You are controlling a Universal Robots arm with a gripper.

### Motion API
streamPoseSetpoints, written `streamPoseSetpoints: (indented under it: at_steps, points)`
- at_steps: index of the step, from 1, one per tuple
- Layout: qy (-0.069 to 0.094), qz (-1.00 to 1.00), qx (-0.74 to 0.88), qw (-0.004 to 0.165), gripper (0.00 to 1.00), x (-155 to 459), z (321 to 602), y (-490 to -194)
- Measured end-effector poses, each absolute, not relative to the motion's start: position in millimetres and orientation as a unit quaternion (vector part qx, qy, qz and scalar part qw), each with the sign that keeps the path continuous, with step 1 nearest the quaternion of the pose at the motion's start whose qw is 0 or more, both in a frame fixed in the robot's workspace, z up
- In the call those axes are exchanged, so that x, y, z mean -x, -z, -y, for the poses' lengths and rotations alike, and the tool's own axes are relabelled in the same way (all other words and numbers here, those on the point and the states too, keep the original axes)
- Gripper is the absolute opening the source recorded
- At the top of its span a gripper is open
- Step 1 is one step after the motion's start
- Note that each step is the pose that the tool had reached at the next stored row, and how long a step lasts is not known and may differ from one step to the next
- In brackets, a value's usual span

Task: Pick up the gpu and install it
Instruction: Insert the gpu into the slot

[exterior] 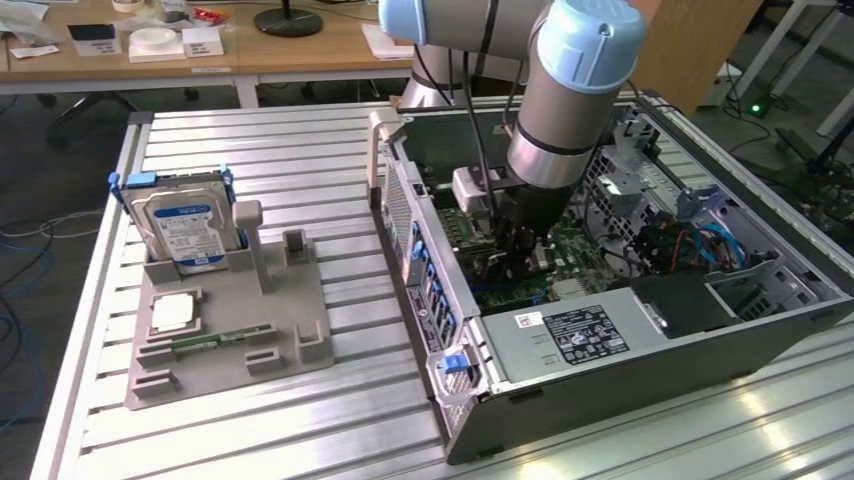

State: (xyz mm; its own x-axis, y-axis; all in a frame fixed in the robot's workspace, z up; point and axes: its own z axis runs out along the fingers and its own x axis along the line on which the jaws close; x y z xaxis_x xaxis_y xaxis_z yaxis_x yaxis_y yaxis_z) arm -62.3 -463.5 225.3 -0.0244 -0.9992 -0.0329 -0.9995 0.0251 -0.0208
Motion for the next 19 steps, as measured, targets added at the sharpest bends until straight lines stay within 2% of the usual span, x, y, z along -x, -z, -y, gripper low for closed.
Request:
streamPoseSetpoints:
  at_steps: [19]
  points:
    - [-0.004,-0.716,0.698,0.019,0.28,62.2,463.1,-227.1]
